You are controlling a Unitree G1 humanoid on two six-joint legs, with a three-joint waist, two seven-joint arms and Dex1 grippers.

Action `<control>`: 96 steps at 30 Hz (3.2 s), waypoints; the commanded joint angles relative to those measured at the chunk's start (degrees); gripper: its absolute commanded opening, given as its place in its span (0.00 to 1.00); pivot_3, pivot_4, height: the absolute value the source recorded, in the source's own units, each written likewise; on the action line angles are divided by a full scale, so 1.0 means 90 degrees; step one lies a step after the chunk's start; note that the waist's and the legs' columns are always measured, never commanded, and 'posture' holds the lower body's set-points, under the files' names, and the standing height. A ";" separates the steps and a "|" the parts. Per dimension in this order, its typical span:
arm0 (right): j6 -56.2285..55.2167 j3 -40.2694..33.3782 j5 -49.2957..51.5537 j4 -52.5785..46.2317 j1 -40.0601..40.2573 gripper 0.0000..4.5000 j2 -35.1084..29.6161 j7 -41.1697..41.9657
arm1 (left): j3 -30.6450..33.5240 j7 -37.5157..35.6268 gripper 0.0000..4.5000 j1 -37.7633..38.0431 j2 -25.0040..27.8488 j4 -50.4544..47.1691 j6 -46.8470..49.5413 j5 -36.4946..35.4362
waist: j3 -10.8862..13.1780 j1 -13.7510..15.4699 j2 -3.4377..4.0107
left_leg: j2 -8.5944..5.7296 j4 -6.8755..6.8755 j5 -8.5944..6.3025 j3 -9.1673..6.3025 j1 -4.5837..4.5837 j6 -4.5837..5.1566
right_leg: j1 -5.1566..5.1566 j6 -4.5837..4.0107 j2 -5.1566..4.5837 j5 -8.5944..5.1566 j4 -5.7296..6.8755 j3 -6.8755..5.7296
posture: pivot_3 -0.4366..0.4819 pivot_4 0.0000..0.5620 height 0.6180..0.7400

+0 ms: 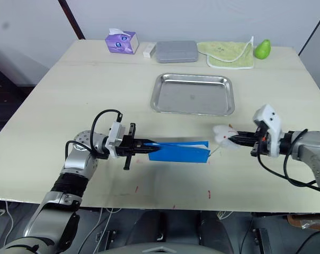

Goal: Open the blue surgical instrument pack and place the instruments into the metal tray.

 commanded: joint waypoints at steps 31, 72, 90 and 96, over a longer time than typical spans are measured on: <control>0.0074 0.2704 -0.0639 0.0477 -0.3554 0.00 0.2760 -0.1439 | -0.0294 -0.0133 0.00 -0.0212 0.0026 0.0207 -0.0266 0.0296 | -0.0001 0.0006 0.0004 | 0.0000 0.0001 0.0000 0.0006 -0.0009 0.0000 | -0.0012 -0.0001 -0.0011 0.0000 0.0008 -0.0005 | 0.48 0.27 0.97; 0.0034 0.2342 -0.1153 0.0070 -0.2742 0.00 0.3900 -0.1626 | -0.0258 -0.0067 0.00 -0.0203 -0.0066 0.0554 -0.0530 0.0429 | -0.0001 -0.0009 0.0006 | 0.0001 0.0000 0.0001 0.0008 -0.0009 0.0000 | -0.0018 -0.0002 -0.0009 -0.0001 0.0018 -0.0005 | 0.48 0.27 0.97; 0.0430 0.3052 -0.0520 -0.1175 -0.2145 0.00 0.2384 -0.0718 | -0.0283 -0.0047 0.00 -0.0342 -0.0134 0.0837 -0.0678 0.0487 | -0.0002 -0.0053 0.0006 | 0.0000 -0.0001 0.0000 0.0004 -0.0005 0.0000 | -0.0016 -0.0004 -0.0007 -0.0003 0.0017 -0.0005 | 0.48 0.27 0.97; 0.0245 0.3673 -0.0939 -0.0970 -0.2429 0.00 0.2113 -0.0356 | -0.0308 -0.0034 0.00 -0.0337 -0.0146 0.0747 -0.0611 0.0484 | -0.0002 -0.0023 0.0006 | 0.0000 0.0000 0.0000 0.0004 -0.0005 0.0000 | -0.0015 -0.0004 -0.0007 -0.0003 0.0016 -0.0006 | 0.48 0.27 0.97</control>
